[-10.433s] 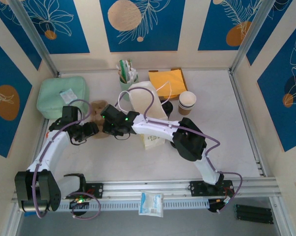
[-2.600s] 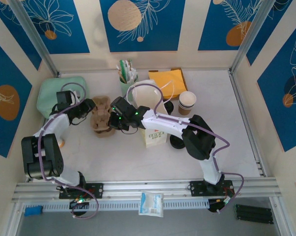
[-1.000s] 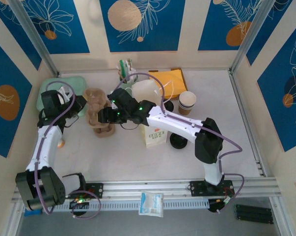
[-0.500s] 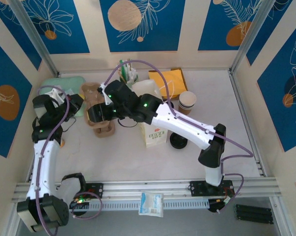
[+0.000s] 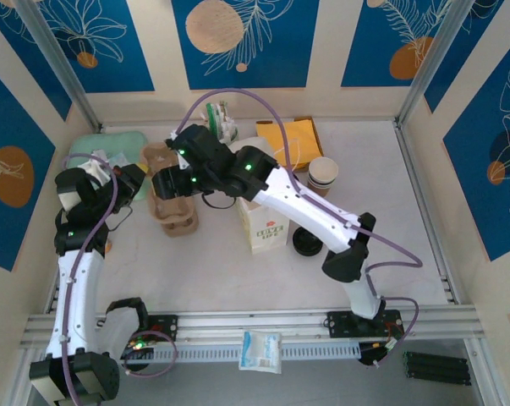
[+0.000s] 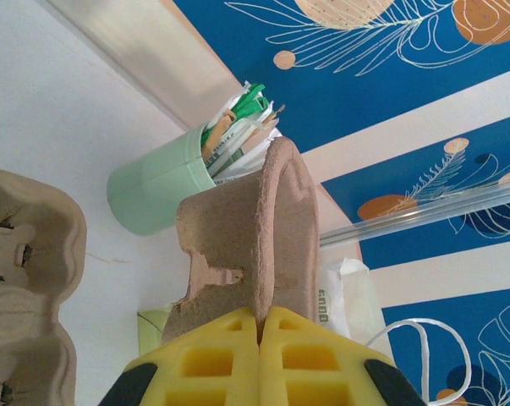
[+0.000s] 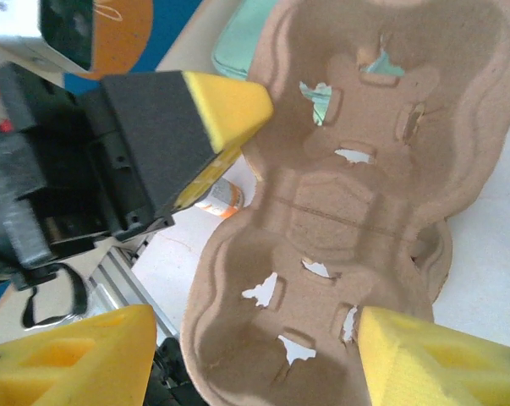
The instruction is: Pack the takeout coffee
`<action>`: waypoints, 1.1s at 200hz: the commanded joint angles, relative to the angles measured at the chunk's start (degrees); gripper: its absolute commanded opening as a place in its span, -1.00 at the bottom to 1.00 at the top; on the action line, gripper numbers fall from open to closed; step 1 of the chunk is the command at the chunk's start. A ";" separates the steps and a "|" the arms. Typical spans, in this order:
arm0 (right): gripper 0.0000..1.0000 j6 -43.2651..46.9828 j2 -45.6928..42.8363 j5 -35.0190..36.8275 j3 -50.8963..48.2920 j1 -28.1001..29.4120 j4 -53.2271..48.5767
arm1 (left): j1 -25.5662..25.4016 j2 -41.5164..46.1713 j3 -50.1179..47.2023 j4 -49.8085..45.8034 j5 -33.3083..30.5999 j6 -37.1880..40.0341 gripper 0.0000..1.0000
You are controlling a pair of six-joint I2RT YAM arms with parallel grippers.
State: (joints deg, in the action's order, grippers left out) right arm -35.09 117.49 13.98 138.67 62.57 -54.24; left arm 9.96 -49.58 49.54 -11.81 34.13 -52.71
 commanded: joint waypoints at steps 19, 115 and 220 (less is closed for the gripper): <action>0.30 0.38 6.66 2.59 9.88 0.15 -6.92 | -0.55 0.61 -0.41 1.33 0.94 -1.26 -0.97; 0.15 0.55 10.45 8.89 11.00 0.85 -4.27 | -1.17 1.76 -0.76 6.03 2.87 -2.82 -0.98; -0.07 -0.92 11.99 8.61 10.74 0.54 -1.31 | -2.34 1.84 -1.18 7.17 3.14 -3.55 -0.97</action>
State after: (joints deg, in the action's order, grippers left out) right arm -35.27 128.18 21.96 148.92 63.05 -57.41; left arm 8.56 -48.80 48.77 -6.42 34.96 -55.29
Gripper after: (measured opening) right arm 0.501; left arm 0.059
